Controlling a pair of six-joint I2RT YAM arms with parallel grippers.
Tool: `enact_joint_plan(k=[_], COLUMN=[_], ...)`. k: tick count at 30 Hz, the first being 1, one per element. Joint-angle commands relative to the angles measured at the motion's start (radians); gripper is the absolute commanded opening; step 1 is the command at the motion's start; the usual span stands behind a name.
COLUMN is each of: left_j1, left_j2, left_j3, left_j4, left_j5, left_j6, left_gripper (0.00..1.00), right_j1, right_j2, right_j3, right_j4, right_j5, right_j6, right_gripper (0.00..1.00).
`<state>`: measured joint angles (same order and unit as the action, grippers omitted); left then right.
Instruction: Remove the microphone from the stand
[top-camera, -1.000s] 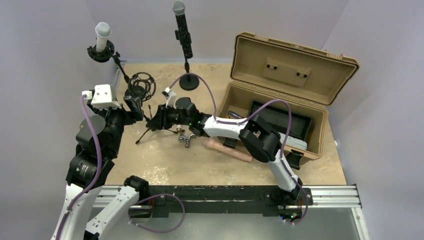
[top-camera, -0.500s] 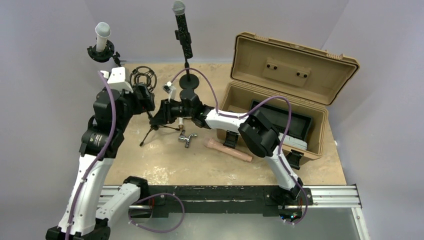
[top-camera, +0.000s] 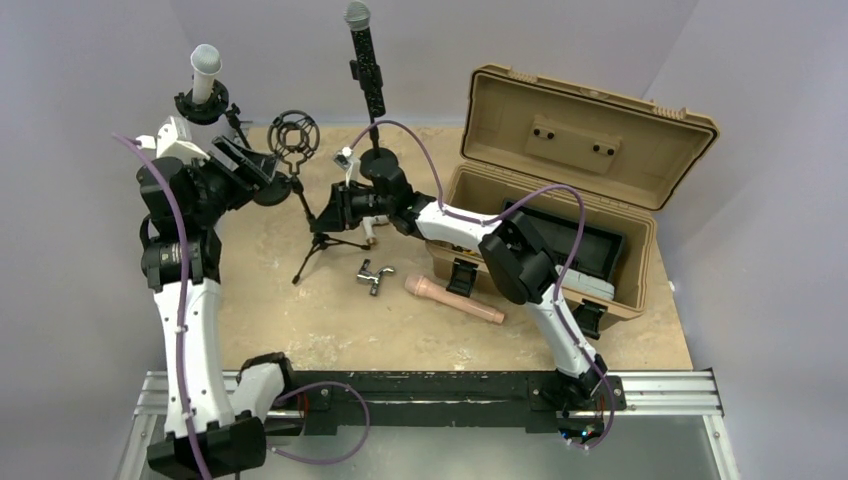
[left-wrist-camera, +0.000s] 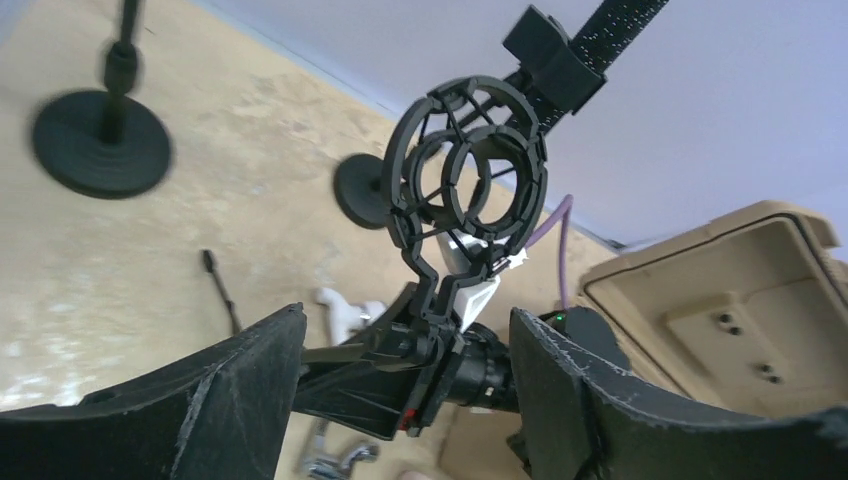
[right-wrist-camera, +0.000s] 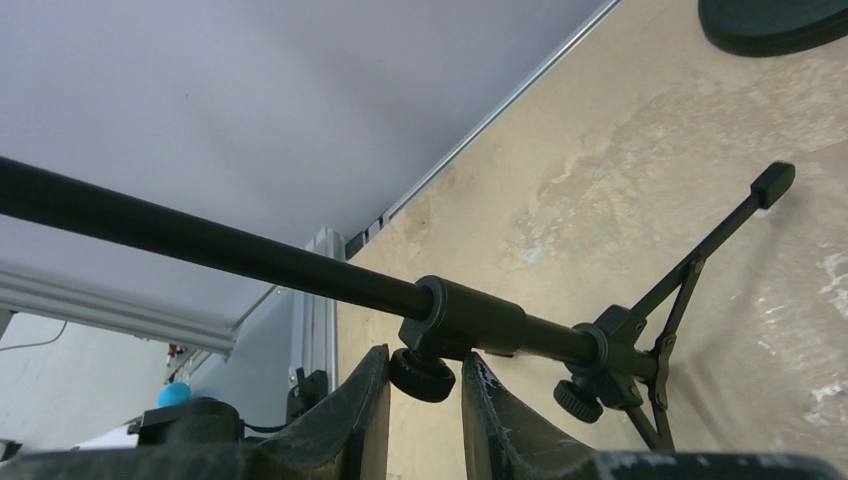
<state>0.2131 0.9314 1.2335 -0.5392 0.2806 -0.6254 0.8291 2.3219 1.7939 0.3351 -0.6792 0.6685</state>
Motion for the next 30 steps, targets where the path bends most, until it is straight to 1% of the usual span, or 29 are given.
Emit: enact_joint_plan(k=[1,3,5,6,10,16,22,26,29,30], left_j1=[0.097,0.120,0.133,0.135,0.137,0.136,0.127,0.113,0.111,0.110], left_j2=[0.068,0.094,0.120,0.131,0.176,0.246,0.295,0.296,0.284,0.280], left_j3=[-0.080,-0.139,-0.165,-0.168,-0.147,-0.150,-0.147,-0.173,-0.206,-0.220], left_j4=[0.238,0.391,0.476,0.481,0.414,0.458,0.507,0.521,0.524,0.567], left_j5=[0.338,0.416,0.473,0.484,0.490,0.542,0.556,0.546,0.523,0.522], left_j6=[-0.189,-0.255,-0.282,-0.274,-0.180,-0.186,-0.206,-0.205,-0.211,-0.219], left_gripper=[0.73,0.71,0.65,0.63,0.62,0.61,0.54,0.42,0.36,0.34], right_j1=[-0.033,-0.033,-0.033,-0.032,-0.033,-0.033,-0.032,-0.033,-0.031,-0.031], right_j2=[0.044,0.048,0.053,0.055,0.066,0.064,0.058,0.041,0.029,0.025], right_j3=[0.050,0.064,0.075,0.080,0.090,0.078,0.055,0.045,0.032,0.028], right_j4=[-0.070,-0.073,-0.076,-0.078,-0.068,-0.064,-0.048,-0.047,-0.043,-0.041], right_j5=[-0.016,-0.023,-0.022,-0.022,-0.035,-0.034,-0.020,0.016,0.034,0.036], right_j6=[-0.108,-0.112,-0.114,-0.115,-0.106,-0.115,-0.118,-0.120,-0.126,-0.128], right_gripper=[0.00,0.00,0.00,0.00,0.00,0.00,0.00,0.00,0.00,0.00])
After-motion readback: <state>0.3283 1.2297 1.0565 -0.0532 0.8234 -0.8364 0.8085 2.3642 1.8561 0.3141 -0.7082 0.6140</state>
